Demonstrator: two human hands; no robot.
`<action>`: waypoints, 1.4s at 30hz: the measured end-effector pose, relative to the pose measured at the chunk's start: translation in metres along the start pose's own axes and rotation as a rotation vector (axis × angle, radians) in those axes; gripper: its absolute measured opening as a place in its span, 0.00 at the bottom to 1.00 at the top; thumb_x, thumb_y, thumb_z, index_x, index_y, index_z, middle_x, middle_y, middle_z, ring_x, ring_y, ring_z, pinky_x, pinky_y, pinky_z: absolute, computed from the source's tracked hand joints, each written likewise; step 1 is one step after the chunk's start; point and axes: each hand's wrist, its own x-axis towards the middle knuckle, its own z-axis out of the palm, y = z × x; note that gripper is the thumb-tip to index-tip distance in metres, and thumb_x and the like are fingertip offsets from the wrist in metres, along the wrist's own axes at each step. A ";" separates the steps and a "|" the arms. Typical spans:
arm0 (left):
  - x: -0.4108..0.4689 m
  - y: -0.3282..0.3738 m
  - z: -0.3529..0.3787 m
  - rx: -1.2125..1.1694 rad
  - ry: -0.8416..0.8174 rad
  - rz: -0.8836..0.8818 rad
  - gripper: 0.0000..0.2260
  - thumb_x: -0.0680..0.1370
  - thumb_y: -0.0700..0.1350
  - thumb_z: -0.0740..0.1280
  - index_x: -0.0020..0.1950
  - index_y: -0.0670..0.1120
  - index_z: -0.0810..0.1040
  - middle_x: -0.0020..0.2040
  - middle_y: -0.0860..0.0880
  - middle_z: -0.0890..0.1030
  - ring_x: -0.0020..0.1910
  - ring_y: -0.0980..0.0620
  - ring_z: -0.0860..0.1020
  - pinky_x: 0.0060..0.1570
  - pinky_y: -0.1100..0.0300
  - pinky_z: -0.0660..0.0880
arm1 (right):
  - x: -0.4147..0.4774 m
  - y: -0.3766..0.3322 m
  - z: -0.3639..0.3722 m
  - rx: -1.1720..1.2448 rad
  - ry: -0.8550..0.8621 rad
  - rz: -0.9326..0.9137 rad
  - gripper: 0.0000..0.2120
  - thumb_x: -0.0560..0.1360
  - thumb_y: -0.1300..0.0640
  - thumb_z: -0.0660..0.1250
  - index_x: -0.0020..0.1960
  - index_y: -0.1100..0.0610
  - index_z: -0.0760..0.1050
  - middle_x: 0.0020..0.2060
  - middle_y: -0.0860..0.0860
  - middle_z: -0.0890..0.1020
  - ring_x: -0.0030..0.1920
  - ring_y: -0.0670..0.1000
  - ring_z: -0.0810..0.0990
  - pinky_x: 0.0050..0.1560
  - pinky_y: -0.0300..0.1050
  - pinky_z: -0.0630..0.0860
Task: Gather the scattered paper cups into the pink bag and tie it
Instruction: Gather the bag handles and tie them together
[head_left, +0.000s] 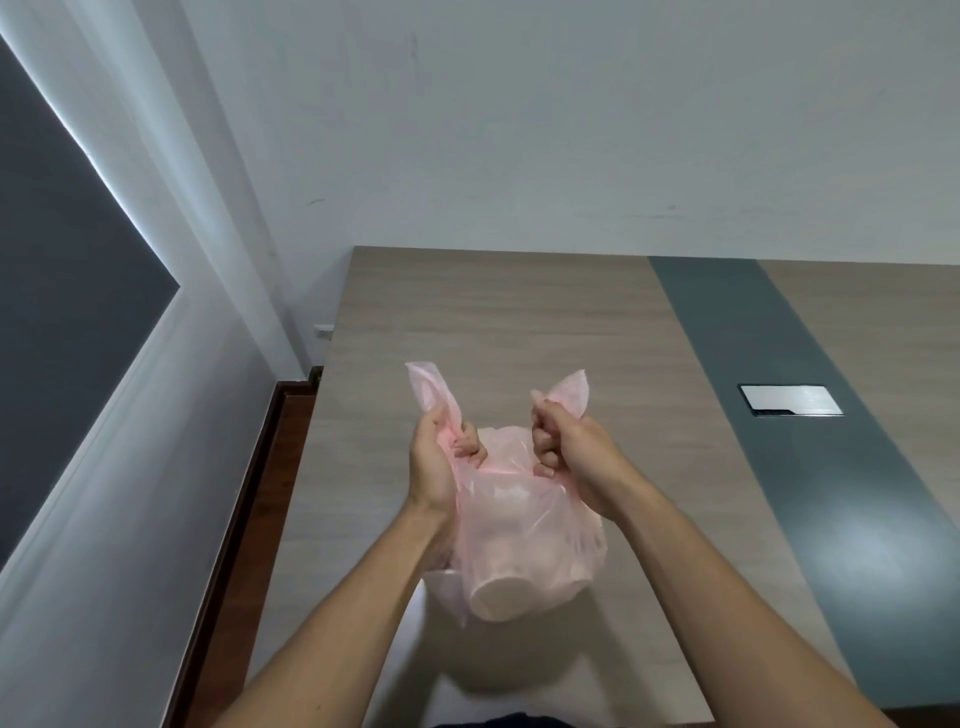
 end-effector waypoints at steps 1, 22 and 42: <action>-0.001 0.002 0.001 -0.018 -0.040 0.000 0.15 0.87 0.54 0.55 0.41 0.53 0.62 0.37 0.48 0.54 0.35 0.50 0.55 0.35 0.56 0.60 | 0.001 -0.001 0.002 0.031 -0.013 0.010 0.14 0.80 0.49 0.72 0.43 0.53 0.71 0.33 0.49 0.64 0.30 0.49 0.60 0.32 0.44 0.65; 0.002 0.004 -0.009 0.192 -0.328 0.039 0.30 0.79 0.50 0.80 0.79 0.49 0.76 0.67 0.38 0.87 0.61 0.42 0.89 0.60 0.50 0.87 | 0.002 0.002 0.003 -0.282 0.131 -0.265 0.06 0.82 0.61 0.75 0.49 0.53 0.89 0.41 0.55 0.91 0.36 0.49 0.85 0.38 0.42 0.82; 0.002 -0.002 -0.020 0.427 -0.096 0.134 0.06 0.85 0.58 0.74 0.60 0.65 0.90 0.54 0.53 0.93 0.54 0.51 0.92 0.50 0.56 0.87 | -0.013 -0.006 0.003 -0.428 -0.253 -0.201 0.35 0.74 0.42 0.84 0.77 0.35 0.72 0.72 0.46 0.79 0.59 0.59 0.90 0.66 0.54 0.85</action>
